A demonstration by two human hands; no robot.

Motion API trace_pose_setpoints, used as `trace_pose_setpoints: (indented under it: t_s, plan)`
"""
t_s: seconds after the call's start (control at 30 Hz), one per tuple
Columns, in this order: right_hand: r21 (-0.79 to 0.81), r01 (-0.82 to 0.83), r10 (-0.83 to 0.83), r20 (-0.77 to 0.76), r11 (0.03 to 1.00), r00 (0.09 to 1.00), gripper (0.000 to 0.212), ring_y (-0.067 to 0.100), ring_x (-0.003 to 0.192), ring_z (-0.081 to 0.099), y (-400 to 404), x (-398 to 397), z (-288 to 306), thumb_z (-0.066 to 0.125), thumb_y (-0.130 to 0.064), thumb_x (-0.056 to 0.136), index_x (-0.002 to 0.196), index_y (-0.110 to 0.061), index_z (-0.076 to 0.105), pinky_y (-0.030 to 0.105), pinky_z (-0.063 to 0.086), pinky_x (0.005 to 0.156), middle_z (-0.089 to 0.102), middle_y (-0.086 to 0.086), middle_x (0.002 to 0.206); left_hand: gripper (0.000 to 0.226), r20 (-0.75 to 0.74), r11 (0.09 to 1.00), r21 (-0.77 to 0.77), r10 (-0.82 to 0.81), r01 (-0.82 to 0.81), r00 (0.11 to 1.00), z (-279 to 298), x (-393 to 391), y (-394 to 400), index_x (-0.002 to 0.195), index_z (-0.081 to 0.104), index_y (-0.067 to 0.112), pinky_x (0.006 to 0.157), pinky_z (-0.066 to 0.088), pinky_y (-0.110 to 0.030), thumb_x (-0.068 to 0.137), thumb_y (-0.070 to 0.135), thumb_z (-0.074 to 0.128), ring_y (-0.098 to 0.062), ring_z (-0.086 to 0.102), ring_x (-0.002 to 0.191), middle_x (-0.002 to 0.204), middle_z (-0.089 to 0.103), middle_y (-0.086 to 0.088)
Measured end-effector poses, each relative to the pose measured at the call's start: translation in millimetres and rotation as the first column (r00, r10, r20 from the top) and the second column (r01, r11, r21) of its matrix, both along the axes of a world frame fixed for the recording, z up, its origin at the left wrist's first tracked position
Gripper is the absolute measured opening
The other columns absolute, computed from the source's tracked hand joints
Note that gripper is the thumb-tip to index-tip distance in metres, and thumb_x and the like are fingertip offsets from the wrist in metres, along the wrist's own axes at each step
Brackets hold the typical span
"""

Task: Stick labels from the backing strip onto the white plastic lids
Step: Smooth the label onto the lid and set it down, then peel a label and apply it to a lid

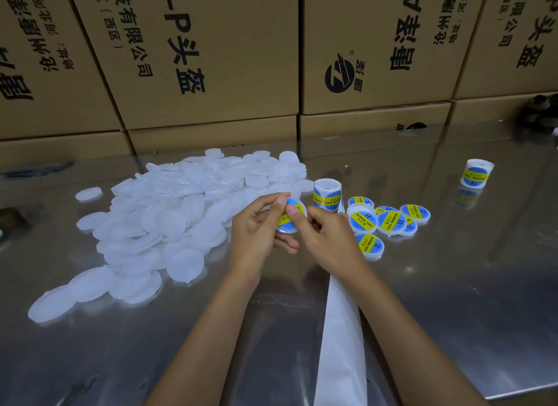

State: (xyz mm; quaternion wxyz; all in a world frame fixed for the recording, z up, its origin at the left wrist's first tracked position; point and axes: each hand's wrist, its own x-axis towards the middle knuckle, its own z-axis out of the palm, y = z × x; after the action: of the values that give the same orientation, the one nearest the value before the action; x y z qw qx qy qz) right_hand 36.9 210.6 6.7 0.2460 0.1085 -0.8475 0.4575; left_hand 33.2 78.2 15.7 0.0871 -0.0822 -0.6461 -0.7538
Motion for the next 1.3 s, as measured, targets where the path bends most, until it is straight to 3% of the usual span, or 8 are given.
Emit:
trace_pose_setpoints:
  t_s: [0.17, 0.37, 0.57, 0.67, 0.8, 1.0, 1.2, 1.3]
  plan:
    - [-0.091, 0.011, -0.003, 0.089, 0.996, 0.996, 0.053, 0.013, 0.055, 0.033, 0.4, -2.3, -0.1, 0.052, -0.043, 0.099, 0.065, -0.003, 0.044, 0.03, 0.029, 0.055, 0.034, -0.004, 0.054, 0.022, 0.019, 0.991, -0.028, -0.129, 0.13, 0.991, -0.7, -0.1, 1.1, 0.12, 0.067, 0.014, 0.051, 0.054, -0.029, 0.102, 0.012, 0.056, -0.02, 0.061, 0.052, 0.094, 0.074, -0.006]
    - [-0.205, 0.026, -0.014, 0.058, 0.978, 0.998, 0.053, 0.021, 0.061, 0.053, 3.6, -2.1, 2.8, 0.046, -0.042, 0.102, 0.071, -0.001, 0.053, 0.038, 0.045, 0.064, 0.061, 0.016, 0.062, 0.056, -0.029, 0.959, -0.026, -0.283, 0.282, 0.959, -0.3, 3.0, 4.2, 0.141, 0.054, 0.022, 0.065, 0.052, -0.025, 0.094, -0.007, 0.061, -0.017, 0.059, 0.07, 0.099, 0.066, -0.006]
    - [-0.319, -0.005, 0.012, 0.019, 0.948, 1.0, 0.047, 0.008, 0.053, 0.035, 1.1, -1.3, 5.3, 0.048, -0.036, 0.103, 0.067, -0.006, 0.047, 0.025, 0.031, 0.055, 0.04, -0.007, 0.054, 0.05, 0.046, 0.938, 0.181, -0.309, 0.296, 0.95, 3.6, 1.4, 5.6, 0.145, 0.047, 0.031, 0.068, 0.056, -0.03, 0.102, 0.005, 0.051, -0.024, 0.068, 0.074, 0.104, 0.068, -0.014]
    - [-0.43, 0.084, -0.08, 0.028, 0.899, 0.996, 0.045, 0.008, 0.057, 0.035, 9.5, -4.9, 6.4, 0.047, -0.036, 0.104, 0.068, -0.009, 0.043, 0.022, 0.031, 0.054, 0.039, -0.003, 0.06, 0.043, 0.113, 0.98, 0.106, -0.18, 0.169, 0.977, 0.9, -1.0, 4.2, 0.14, 0.05, 0.03, 0.066, 0.059, -0.033, 0.101, 0.013, 0.054, -0.026, 0.071, 0.075, 0.101, 0.072, -0.011]
    - [-0.697, 0.259, -0.16, 0.206, 0.669, 0.965, 0.039, 0.006, 0.053, 0.044, 30.3, -16.1, 8.0, 0.049, -0.036, 0.103, 0.075, -0.012, 0.062, 0.017, 0.038, 0.056, 0.053, -0.002, 0.066, 0.035, 0.102, 0.99, -0.142, -0.005, 0.019, 0.995, -6.2, -6.4, 2.5, 0.132, 0.06, 0.017, 0.06, 0.057, -0.027, 0.099, 0.006, 0.053, -0.014, 0.067, 0.063, 0.092, 0.07, -0.006]
    - [-0.927, 0.347, 0.146, 0.366, 0.144, 0.919, 0.031, 0.013, 0.059, 0.038, 53.6, -21.8, 3.6, 0.044, -0.028, 0.104, 0.085, -0.009, 0.059, 0.022, 0.041, 0.058, 0.044, 0.002, 0.071, 0.037, -0.068, 0.863, -0.497, 0.064, -0.09, 0.996, -23.6, -10.4, 4.5, 0.114, 0.065, 0.028, 0.075, 0.056, -0.03, 0.092, 0.002, 0.053, -0.007, 0.063, 0.073, 0.086, 0.068, 0.007]
    - [-0.942, 0.32, 0.236, 0.336, 0.104, 0.912, 0.029, 0.012, 0.06, 0.037, 50.5, -20.1, 4.2, 0.043, -0.023, 0.104, 0.097, -0.005, 0.063, 0.02, 0.042, 0.058, 0.043, 0.002, 0.072, 0.035, -0.151, 0.791, -0.593, 0.072, -0.149, 0.986, -30.5, -14.1, 4.7, 0.102, 0.068, 0.034, 0.073, 0.045, -0.01, 0.092, 0.004, 0.055, 0.003, 0.059, 0.072, 0.083, 0.068, 0.011]
    - [-0.946, 0.296, 0.263, 0.321, 0.131, 0.91, 0.029, 0.012, 0.057, 0.037, 48.7, -19.1, 5.3, 0.044, -0.023, 0.102, 0.093, -0.004, 0.065, 0.02, 0.043, 0.052, 0.044, 0.002, 0.067, 0.03, -0.199, 0.73, -0.635, 0.16, -0.252, 0.967, -28.0, -12.6, 0.6, 0.108, 0.072, 0.024, 0.083, 0.047, -0.021, 0.092, 0.005, 0.054, -0.006, 0.061, 0.088, 0.094, 0.069, 0.008]
